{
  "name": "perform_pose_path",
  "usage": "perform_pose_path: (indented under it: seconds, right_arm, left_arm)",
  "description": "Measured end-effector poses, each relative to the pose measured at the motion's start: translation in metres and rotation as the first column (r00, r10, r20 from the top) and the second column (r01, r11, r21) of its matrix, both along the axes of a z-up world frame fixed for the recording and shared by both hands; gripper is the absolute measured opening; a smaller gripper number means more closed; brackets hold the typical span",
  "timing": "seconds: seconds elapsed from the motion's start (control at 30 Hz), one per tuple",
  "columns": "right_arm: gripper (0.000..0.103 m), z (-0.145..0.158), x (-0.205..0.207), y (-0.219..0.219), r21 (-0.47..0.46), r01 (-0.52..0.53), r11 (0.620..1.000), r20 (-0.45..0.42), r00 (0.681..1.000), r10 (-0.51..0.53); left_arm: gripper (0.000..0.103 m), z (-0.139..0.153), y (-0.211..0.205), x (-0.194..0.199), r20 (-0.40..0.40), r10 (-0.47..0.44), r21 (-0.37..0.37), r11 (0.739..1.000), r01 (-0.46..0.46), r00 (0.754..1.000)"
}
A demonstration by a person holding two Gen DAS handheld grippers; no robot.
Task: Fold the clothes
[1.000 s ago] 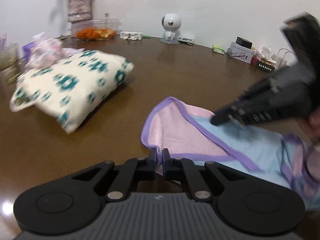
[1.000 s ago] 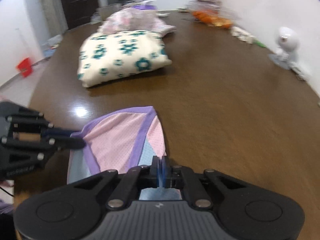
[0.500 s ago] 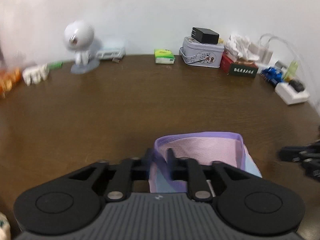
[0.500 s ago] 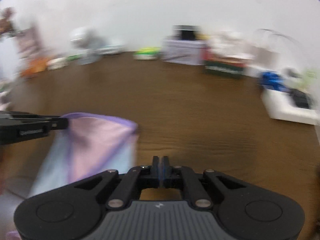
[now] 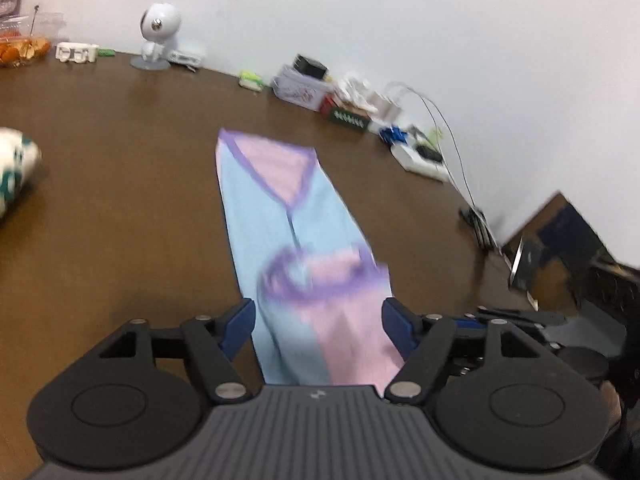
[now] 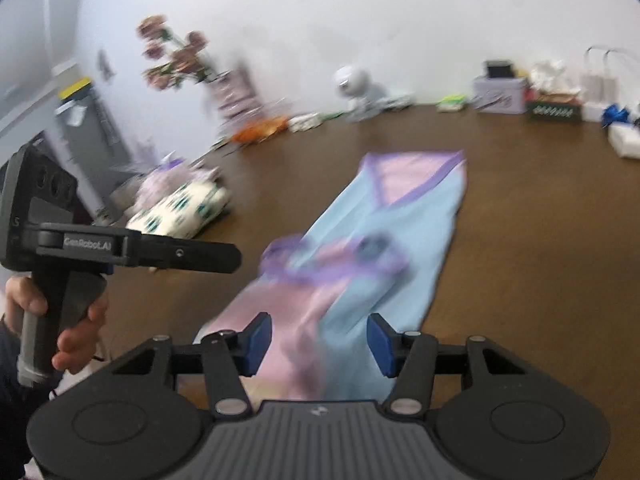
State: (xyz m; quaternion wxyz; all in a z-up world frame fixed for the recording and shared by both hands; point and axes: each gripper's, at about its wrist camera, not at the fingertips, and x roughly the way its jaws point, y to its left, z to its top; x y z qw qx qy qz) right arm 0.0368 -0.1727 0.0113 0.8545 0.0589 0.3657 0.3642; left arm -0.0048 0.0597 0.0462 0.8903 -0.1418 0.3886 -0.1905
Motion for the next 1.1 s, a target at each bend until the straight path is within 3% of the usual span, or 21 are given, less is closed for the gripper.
perform_pose_path:
  seconds: [0.1, 0.17, 0.23, 0.27, 0.33, 0.37, 0.4, 0.57, 0.63, 0.77, 0.9, 1.1]
  right_arm:
    - [0.052, -0.015, -0.007, 0.005, -0.001, -0.016, 1.0, -0.032, 0.999, 0.016]
    - [0.054, -0.017, -0.013, 0.009, -0.011, -0.048, 0.999, -0.009, 0.999, 0.048]
    - [0.054, -0.018, -0.016, 0.01, -0.028, -0.076, 0.997, 0.008, 0.997, 0.076]
    - [0.053, -0.018, -0.019, 0.01, -0.033, -0.076, 0.997, 0.01, 0.997, 0.077]
    - [0.032, -0.019, -0.023, 0.007, -0.036, -0.054, 0.998, 0.0, 0.999, 0.054]
    - [0.018, -0.02, -0.026, 0.005, -0.036, -0.038, 0.999, -0.006, 0.999, 0.038]
    - [0.01, -0.021, -0.028, 0.002, -0.036, -0.023, 0.999, -0.011, 1.0, 0.023]
    - [0.006, -0.023, -0.051, -0.012, -0.026, -0.006, 1.0, -0.033, 0.999, 0.005]
    - [0.006, -0.021, -0.064, -0.016, -0.021, -0.014, 1.0, -0.026, 1.0, 0.013]
    - [0.018, -0.01, -0.087, -0.032, 0.041, -0.025, 0.999, 0.04, 0.999, 0.023]
    - [0.062, -0.004, -0.09, -0.041, 0.035, 0.018, 0.999, 0.13, 0.991, -0.022]
    - [0.072, 0.0, -0.089, -0.04, -0.007, 0.038, 0.999, 0.195, 0.98, -0.036]
  left_arm:
    - [0.072, -0.011, -0.01, -0.005, -0.06, -0.008, 0.056, 0.998, 0.011, 0.998]
    - [0.069, -0.014, -0.017, -0.009, -0.073, -0.019, 0.083, 0.996, 0.025, 0.997]
    - [0.044, -0.016, -0.02, -0.012, -0.064, -0.025, 0.096, 0.995, 0.031, 0.998]
    - [0.039, -0.016, -0.021, -0.012, -0.068, -0.017, 0.102, 0.994, 0.024, 0.998]
    - [0.027, -0.015, -0.023, -0.013, -0.079, -0.003, 0.113, 0.994, 0.012, 0.997]
    - [0.026, -0.014, -0.023, -0.014, -0.084, 0.0, 0.115, 0.993, 0.01, 0.996]
    - [0.025, -0.014, -0.024, -0.016, -0.088, 0.003, 0.117, 0.993, 0.007, 0.996]
    - [0.024, -0.009, -0.028, -0.039, -0.091, -0.007, 0.133, 0.991, 0.019, 0.996]
    - [0.035, -0.008, -0.026, -0.046, -0.081, -0.002, 0.143, 0.99, 0.013, 0.997]
    - [0.042, -0.001, -0.023, -0.062, -0.027, -0.026, 0.191, 0.981, 0.03, 0.999]
    - [0.051, 0.002, -0.025, -0.069, 0.013, -0.028, 0.204, 0.979, 0.025, 1.0]
    - [0.061, 0.001, -0.028, -0.07, 0.049, -0.026, 0.23, 0.973, 0.014, 0.998]
